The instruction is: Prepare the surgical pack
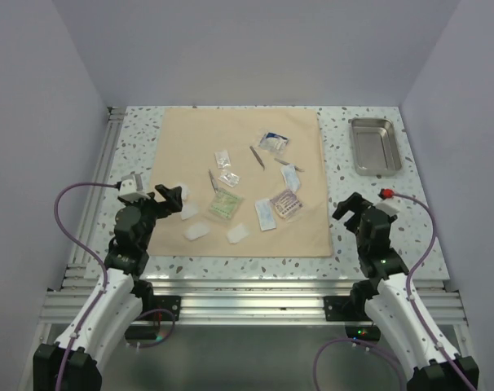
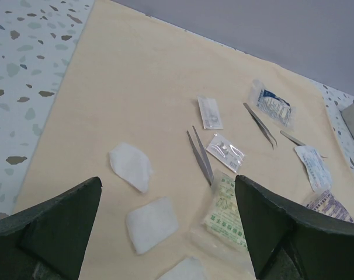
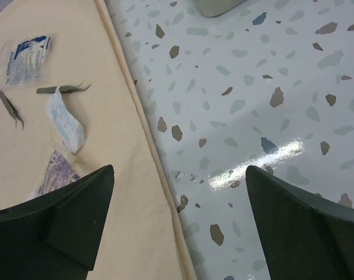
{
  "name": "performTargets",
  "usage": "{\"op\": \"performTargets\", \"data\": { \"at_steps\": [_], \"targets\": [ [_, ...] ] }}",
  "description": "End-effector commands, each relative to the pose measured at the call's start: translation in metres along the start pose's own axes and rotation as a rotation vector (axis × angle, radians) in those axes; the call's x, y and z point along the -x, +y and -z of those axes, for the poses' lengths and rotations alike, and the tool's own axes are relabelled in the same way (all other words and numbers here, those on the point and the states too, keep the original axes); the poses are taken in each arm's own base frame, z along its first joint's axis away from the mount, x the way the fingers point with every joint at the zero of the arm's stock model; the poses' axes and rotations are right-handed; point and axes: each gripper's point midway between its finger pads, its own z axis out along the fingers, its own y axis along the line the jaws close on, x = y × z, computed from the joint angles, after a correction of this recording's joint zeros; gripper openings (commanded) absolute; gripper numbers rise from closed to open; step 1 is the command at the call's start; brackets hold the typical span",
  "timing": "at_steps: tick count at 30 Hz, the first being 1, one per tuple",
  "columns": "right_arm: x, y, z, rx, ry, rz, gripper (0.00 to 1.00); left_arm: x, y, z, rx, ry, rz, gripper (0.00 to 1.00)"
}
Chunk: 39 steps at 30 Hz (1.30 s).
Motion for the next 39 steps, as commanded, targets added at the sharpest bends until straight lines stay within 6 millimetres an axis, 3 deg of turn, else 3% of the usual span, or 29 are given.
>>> {"op": "performTargets", "data": {
  "at_steps": [1, 3, 7, 9, 11, 12, 13, 15, 16, 18, 19, 24, 28, 32, 36, 39],
  "targets": [
    [0.009, 0.028, 0.003, 0.148, -0.007, 0.052, 0.95, 0.010, -0.008, 0.001, -0.035, -0.034, -0.010, 1.00],
    [0.004, 0.048, 0.006, 0.259, 0.022, 0.079, 0.89, 0.011, -0.009, 0.001, -0.038, -0.036, -0.010, 1.00],
    [0.005, 0.075, 0.005, 0.330, 0.119, 0.135, 0.90, 0.005, -0.008, 0.001, -0.046, -0.027, -0.011, 1.00],
    [-0.012, 0.083, -0.003, 0.341, 0.222, 0.163, 0.88, 0.002, -0.009, 0.000, -0.052, -0.019, -0.011, 1.00],
    [-0.015, 0.098, -0.006, 0.368, 0.277, 0.175, 0.84, 0.000, -0.009, 0.000, -0.058, -0.017, -0.012, 1.00],
    [-0.033, 0.098, -0.013, 0.355, 0.360, 0.193, 0.83, -0.001, -0.008, 0.000, -0.055, -0.015, -0.012, 1.00],
    [-0.030, 0.108, -0.014, 0.374, 0.374, 0.205, 0.80, -0.003, -0.008, 0.000, -0.057, -0.011, -0.012, 1.00],
    [-0.048, 0.113, -0.021, 0.380, 0.465, 0.224, 0.77, -0.004, -0.008, 0.000, -0.060, -0.008, -0.014, 1.00],
    [-0.046, 0.121, -0.023, 0.394, 0.478, 0.233, 0.75, -0.006, -0.008, 0.000, -0.061, -0.005, -0.014, 1.00],
    [-0.058, 0.122, -0.030, 0.386, 0.539, 0.263, 0.74, -0.006, -0.009, 0.000, -0.065, -0.003, -0.013, 1.00],
    [-0.055, 0.128, -0.032, 0.387, 0.552, 0.271, 0.74, -0.006, -0.009, -0.001, -0.068, -0.002, -0.014, 1.00],
    [-0.076, 0.138, -0.043, 0.406, 0.648, 0.323, 0.63, -0.008, -0.011, -0.001, -0.080, 0.005, -0.013, 1.00],
    [-0.096, 0.143, -0.050, 0.406, 0.718, 0.371, 0.62, -0.009, -0.012, -0.002, -0.083, 0.010, -0.010, 1.00],
    [-0.121, 0.138, -0.059, 0.382, 0.780, 0.404, 0.60, -0.009, -0.013, -0.003, -0.086, 0.013, -0.012, 1.00],
    [-0.128, 0.139, -0.058, 0.389, 0.796, 0.410, 0.37, -0.011, -0.012, -0.003, -0.084, 0.022, -0.012, 1.00],
    [-0.121, 0.145, -0.056, 0.407, 0.774, 0.396, 0.11, -0.011, -0.013, -0.004, -0.088, 0.025, -0.011, 1.00]
  ]
}}
